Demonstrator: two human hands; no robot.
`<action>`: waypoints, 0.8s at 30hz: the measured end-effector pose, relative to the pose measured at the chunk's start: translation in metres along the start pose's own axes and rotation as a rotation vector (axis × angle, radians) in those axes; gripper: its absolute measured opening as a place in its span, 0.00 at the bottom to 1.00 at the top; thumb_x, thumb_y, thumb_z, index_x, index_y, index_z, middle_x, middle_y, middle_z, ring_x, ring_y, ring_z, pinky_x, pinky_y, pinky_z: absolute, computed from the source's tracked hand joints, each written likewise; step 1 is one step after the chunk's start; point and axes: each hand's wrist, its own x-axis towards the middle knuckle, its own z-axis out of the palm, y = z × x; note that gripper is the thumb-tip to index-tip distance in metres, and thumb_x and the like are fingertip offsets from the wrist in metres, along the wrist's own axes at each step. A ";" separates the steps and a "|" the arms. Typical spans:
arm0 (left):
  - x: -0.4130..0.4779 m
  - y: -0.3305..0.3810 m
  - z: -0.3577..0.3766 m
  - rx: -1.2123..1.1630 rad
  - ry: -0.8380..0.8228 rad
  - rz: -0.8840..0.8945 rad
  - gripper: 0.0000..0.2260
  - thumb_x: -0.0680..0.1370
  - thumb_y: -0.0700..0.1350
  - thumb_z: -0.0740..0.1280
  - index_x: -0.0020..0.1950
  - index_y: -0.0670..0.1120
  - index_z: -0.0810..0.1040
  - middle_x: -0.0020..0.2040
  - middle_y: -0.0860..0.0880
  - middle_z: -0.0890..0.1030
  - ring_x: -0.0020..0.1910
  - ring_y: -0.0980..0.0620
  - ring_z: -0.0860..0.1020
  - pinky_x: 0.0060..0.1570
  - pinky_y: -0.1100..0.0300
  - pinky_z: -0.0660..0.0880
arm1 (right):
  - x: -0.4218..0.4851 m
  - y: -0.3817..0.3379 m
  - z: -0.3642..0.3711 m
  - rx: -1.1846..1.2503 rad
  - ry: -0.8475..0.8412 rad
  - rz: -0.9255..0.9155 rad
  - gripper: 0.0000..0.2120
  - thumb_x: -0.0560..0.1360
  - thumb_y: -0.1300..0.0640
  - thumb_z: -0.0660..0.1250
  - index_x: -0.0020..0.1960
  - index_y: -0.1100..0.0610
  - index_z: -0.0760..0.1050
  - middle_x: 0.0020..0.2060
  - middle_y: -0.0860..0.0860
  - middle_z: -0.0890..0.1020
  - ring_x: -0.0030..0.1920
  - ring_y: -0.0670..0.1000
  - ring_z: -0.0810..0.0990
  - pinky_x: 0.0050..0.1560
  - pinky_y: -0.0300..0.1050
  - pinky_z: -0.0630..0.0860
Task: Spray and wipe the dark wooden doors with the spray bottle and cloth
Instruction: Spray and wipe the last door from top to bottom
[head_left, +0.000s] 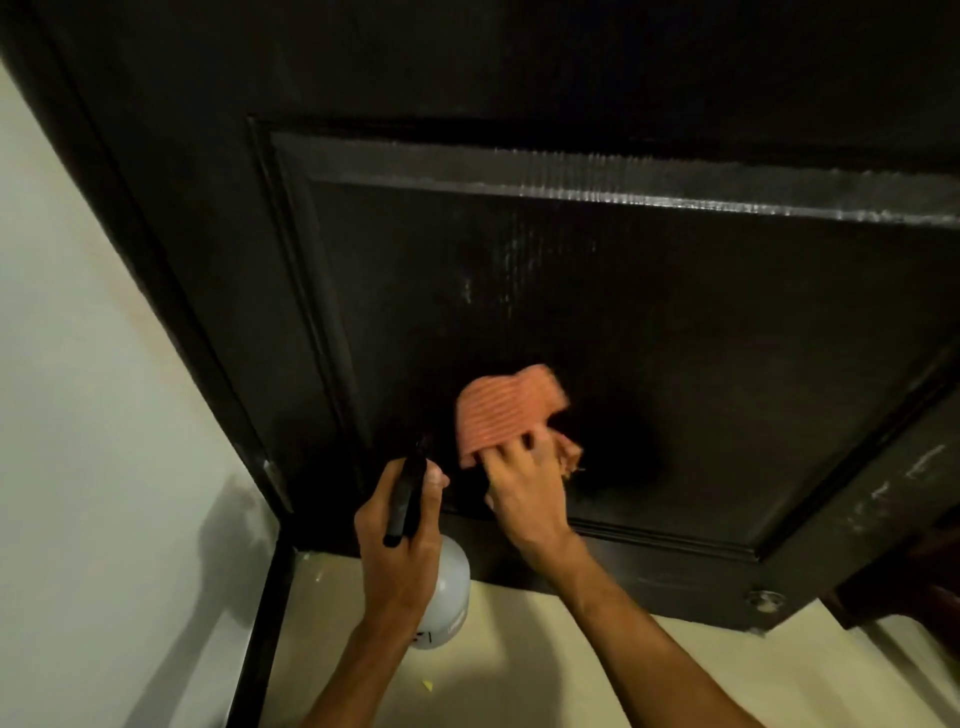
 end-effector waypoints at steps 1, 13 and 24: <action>0.001 0.000 -0.004 0.001 0.009 -0.001 0.14 0.82 0.60 0.64 0.53 0.51 0.82 0.44 0.53 0.85 0.39 0.51 0.82 0.42 0.49 0.81 | -0.007 -0.010 0.011 0.010 -0.176 -0.187 0.27 0.65 0.60 0.77 0.64 0.60 0.80 0.60 0.58 0.80 0.58 0.61 0.73 0.52 0.55 0.74; 0.015 -0.004 -0.023 -0.062 0.024 0.002 0.13 0.82 0.56 0.64 0.52 0.48 0.81 0.45 0.53 0.84 0.41 0.52 0.83 0.42 0.54 0.80 | 0.073 -0.009 -0.030 0.024 0.139 0.028 0.29 0.67 0.64 0.66 0.68 0.57 0.74 0.69 0.57 0.65 0.63 0.65 0.67 0.56 0.59 0.70; 0.036 0.029 -0.016 -0.030 0.058 0.090 0.11 0.83 0.52 0.63 0.51 0.47 0.82 0.42 0.54 0.84 0.38 0.54 0.82 0.41 0.55 0.79 | 0.121 0.014 -0.087 -0.026 0.269 0.122 0.24 0.64 0.64 0.68 0.60 0.61 0.79 0.66 0.61 0.70 0.63 0.65 0.66 0.58 0.60 0.67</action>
